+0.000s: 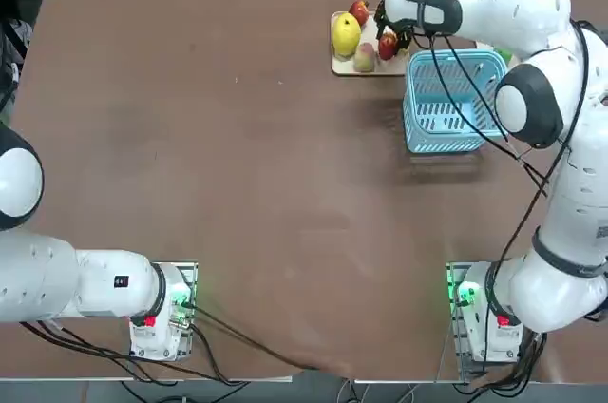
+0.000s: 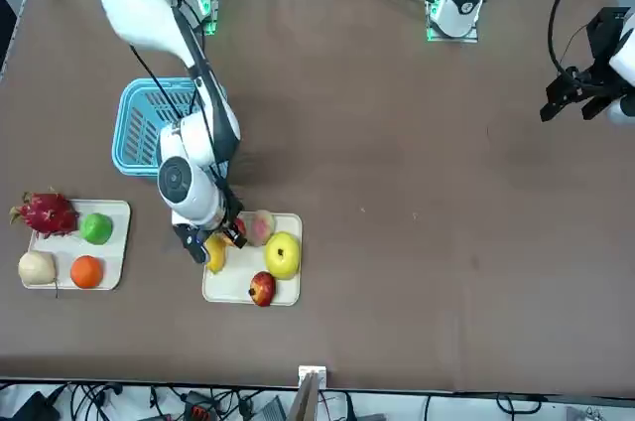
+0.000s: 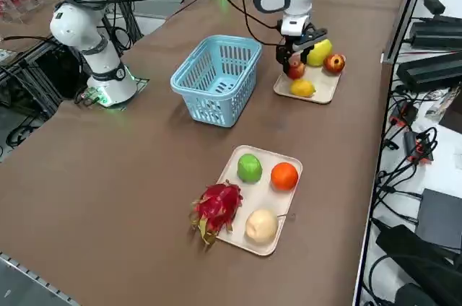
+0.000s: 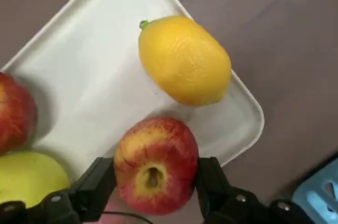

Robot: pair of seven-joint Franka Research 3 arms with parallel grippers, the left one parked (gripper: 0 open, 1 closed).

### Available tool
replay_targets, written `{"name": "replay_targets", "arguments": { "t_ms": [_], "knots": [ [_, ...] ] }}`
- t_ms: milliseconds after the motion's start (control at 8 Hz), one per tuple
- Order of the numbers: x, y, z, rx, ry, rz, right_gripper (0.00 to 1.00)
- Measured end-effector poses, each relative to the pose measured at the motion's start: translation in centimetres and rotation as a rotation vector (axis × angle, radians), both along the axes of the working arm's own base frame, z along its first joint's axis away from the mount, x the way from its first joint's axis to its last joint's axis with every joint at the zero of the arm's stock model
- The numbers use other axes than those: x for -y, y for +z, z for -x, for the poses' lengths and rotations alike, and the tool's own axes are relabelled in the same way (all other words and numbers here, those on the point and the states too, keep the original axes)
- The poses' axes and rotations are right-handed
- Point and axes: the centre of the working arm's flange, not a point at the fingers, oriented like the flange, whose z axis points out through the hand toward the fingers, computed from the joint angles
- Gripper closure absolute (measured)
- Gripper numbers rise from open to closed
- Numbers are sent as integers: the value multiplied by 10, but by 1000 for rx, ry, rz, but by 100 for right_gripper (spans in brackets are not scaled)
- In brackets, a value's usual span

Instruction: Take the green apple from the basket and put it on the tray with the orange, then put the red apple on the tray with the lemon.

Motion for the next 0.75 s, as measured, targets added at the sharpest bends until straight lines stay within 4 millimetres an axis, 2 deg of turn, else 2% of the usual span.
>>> {"name": "replay_targets", "arguments": {
  "t_ms": [375, 750],
  "knots": [
    [0, -6, -1, 1, -1, 1, 14],
    [0, -2, -3, 9, 0, 0, 1]
  ]
}}
